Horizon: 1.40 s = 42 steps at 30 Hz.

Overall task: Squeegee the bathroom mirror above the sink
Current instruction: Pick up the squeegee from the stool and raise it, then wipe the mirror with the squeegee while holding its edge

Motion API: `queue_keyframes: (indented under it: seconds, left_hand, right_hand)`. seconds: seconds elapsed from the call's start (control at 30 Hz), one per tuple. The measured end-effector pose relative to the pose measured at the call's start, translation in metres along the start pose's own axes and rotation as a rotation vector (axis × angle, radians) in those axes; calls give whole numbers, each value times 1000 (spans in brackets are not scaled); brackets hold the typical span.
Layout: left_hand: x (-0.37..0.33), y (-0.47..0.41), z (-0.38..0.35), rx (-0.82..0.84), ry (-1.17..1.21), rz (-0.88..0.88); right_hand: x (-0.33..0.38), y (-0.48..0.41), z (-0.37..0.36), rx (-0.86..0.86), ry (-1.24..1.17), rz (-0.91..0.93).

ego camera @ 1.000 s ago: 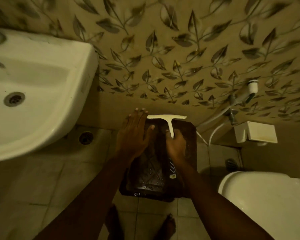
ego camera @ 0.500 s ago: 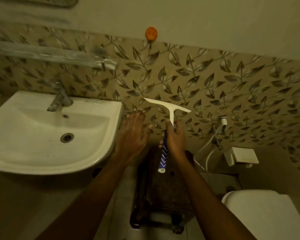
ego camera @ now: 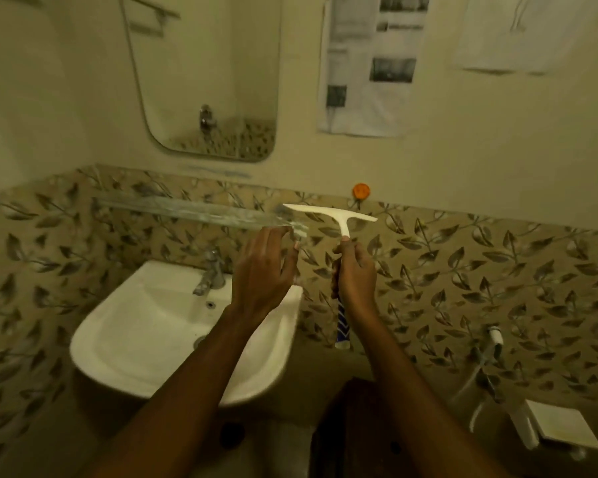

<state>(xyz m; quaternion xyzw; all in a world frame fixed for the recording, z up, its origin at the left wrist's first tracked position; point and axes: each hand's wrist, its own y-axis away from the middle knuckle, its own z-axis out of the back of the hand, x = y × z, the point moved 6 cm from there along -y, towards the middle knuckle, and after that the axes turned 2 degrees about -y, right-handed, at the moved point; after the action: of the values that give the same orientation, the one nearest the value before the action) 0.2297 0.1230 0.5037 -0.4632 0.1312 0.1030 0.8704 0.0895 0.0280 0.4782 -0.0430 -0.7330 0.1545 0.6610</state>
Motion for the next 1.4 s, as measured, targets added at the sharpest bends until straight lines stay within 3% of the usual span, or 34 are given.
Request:
queue_keyframes:
  seconds: [0.23, 0.57, 0.83, 1.03, 1.2, 1.4]
  left_hand:
    - [88, -76, 68, -98, 124, 20]
    - [183, -199, 131, -60, 217, 49]
    - [224, -295, 138, -124, 167, -3]
    - [269, -369, 153, -176, 214, 171]
    - [295, -424, 156, -81, 62, 237]
    - [313, -476, 151, -94, 149, 270]
  right_hand:
    - [46, -12, -106, -42, -30, 127]
    - [132, -55, -230, -94, -6, 326]
    - [179, -122, -266, -150, 62, 501]
    - [234, -176, -287, -174, 129, 652]
    - [287, -220, -301, -143, 190, 720]
    - [334, -256, -318, -215, 249, 750]
